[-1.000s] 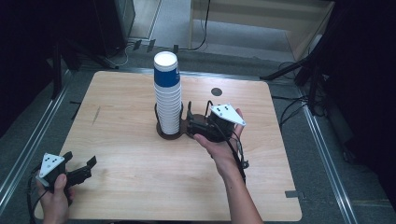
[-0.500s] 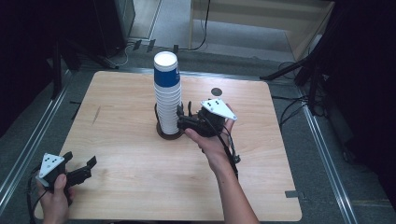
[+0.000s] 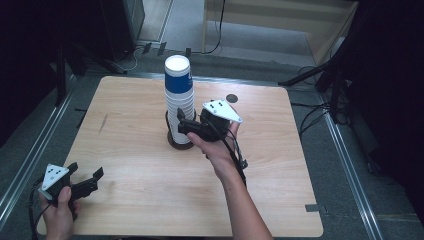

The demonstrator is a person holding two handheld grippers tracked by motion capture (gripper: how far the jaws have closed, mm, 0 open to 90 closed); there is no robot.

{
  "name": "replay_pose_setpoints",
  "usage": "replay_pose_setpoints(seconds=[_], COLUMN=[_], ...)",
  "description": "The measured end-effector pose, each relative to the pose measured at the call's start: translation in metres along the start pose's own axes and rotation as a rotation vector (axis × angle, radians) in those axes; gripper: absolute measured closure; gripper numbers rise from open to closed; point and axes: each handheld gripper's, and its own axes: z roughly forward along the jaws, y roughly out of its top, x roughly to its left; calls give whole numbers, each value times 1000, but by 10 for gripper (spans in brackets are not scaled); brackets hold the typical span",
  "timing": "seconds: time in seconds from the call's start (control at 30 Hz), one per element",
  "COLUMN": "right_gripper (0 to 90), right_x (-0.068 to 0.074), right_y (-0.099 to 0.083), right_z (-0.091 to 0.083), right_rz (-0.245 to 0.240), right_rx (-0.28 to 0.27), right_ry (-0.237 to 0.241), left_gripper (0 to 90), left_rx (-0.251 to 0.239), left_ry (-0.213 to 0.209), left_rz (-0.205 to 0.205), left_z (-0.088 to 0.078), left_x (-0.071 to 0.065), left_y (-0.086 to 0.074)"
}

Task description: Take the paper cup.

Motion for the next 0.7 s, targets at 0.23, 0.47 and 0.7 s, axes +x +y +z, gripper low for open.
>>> replay_pose_setpoints(seconds=[0.23,0.47,0.7], right_gripper=[3,3,3], right_x=[7,16,20], right_y=[4,9,17], right_z=[9,20,27], right_rz=[-1,-7,-9], right_rx=[-7,-9,-26], right_ry=[2,1,-1], left_gripper=[98,98,98], left_rx=[0,-1,2], left_ry=[-4,-7,-9], left_rz=[-2,-1,2], left_z=[0,-1,0], left_x=[0,1,1], left_y=[0,0,0])
